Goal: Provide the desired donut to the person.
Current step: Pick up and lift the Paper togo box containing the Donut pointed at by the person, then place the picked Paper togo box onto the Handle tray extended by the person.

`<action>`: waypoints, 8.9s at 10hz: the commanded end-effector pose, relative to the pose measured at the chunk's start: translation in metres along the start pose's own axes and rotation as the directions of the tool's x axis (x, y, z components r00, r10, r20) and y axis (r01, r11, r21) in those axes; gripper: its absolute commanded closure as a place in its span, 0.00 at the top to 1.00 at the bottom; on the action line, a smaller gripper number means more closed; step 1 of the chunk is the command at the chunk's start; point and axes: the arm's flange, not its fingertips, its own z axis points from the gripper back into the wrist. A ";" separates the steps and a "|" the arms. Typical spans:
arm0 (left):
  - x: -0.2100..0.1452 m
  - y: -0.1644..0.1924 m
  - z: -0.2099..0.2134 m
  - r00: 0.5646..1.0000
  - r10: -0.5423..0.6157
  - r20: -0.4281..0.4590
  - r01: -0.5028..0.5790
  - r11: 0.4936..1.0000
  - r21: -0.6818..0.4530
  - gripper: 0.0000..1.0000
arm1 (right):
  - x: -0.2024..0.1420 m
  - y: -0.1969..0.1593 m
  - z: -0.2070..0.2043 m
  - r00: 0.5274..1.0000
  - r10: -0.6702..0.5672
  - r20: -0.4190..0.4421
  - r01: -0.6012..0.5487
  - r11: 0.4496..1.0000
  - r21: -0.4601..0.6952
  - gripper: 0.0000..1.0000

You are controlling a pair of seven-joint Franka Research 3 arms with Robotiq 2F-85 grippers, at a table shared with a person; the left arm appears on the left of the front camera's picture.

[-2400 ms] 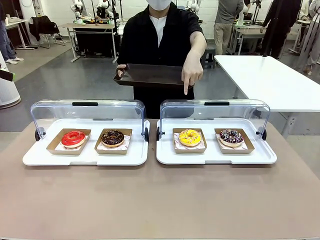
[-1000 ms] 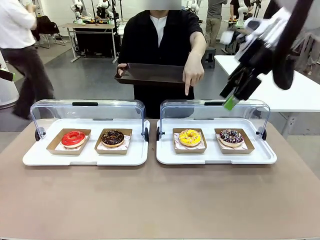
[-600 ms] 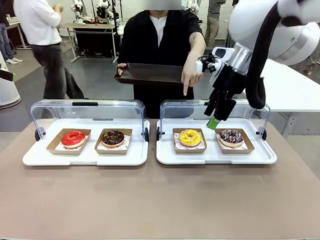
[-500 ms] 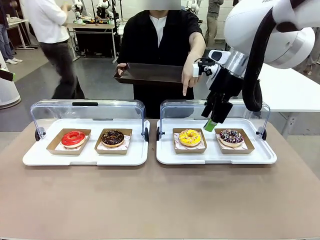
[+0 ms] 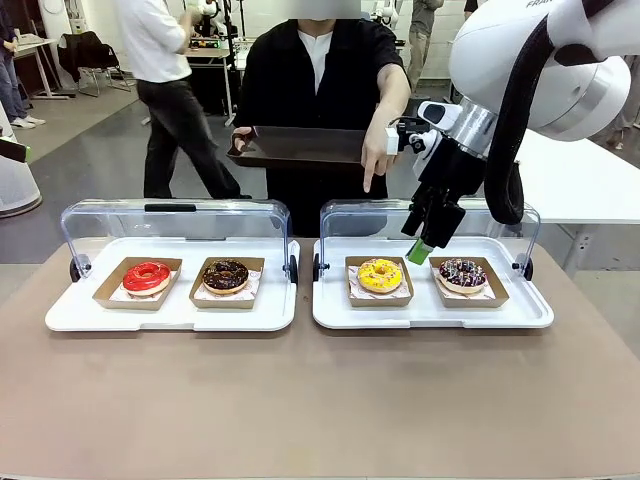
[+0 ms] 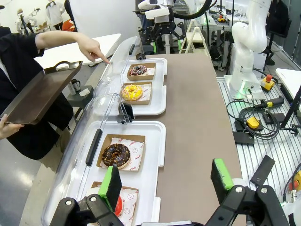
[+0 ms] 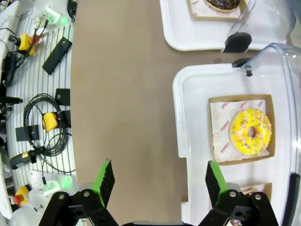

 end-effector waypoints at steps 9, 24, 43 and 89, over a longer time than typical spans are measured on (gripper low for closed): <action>0.003 0.000 0.000 1.000 -0.004 0.016 0.004 1.000 -0.003 1.00 | 0.020 -0.025 -0.066 0.966 -0.105 -0.234 0.083 0.991 -0.102 1.00; 0.003 0.000 0.000 1.000 -0.004 0.016 0.004 1.000 -0.003 1.00 | 0.053 -0.067 -0.127 0.954 0.103 -0.283 -0.125 0.990 -0.061 1.00; 0.003 0.000 0.000 1.000 -0.004 0.016 0.004 1.000 -0.003 1.00 | 0.052 -0.087 -0.192 0.940 0.122 -0.319 -0.140 0.990 -0.032 0.00; 0.003 0.000 0.000 1.000 -0.004 0.016 0.004 1.000 -0.003 1.00 | 0.156 0.101 0.080 0.945 -0.057 -0.323 -0.016 0.975 -0.220 0.00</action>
